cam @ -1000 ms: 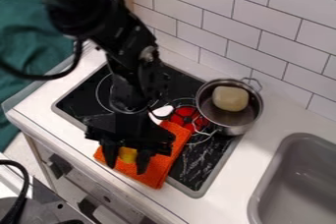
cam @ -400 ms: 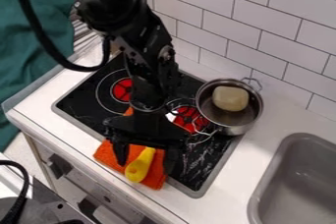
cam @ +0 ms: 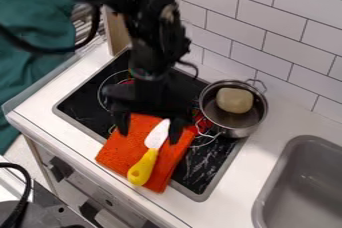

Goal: Put the yellow knife on the orange cloth

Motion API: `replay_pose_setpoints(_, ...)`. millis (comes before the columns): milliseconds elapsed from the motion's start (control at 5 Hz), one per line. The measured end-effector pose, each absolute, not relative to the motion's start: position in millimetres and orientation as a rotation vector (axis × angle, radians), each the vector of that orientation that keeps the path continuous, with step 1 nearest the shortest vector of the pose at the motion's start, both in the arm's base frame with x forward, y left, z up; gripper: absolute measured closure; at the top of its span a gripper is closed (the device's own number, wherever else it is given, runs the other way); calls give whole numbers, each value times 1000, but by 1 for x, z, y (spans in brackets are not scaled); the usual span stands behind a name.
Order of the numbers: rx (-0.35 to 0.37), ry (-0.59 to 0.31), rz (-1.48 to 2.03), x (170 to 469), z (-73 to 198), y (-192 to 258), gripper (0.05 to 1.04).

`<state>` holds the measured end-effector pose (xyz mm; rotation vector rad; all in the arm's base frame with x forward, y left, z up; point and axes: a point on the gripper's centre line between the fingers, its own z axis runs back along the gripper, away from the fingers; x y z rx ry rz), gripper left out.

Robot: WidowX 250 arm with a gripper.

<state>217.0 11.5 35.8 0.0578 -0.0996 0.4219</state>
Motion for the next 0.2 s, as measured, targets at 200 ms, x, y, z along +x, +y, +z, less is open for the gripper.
replay_pose_setpoints(200, 30, -116, 391, 223, 37, 8, 73)
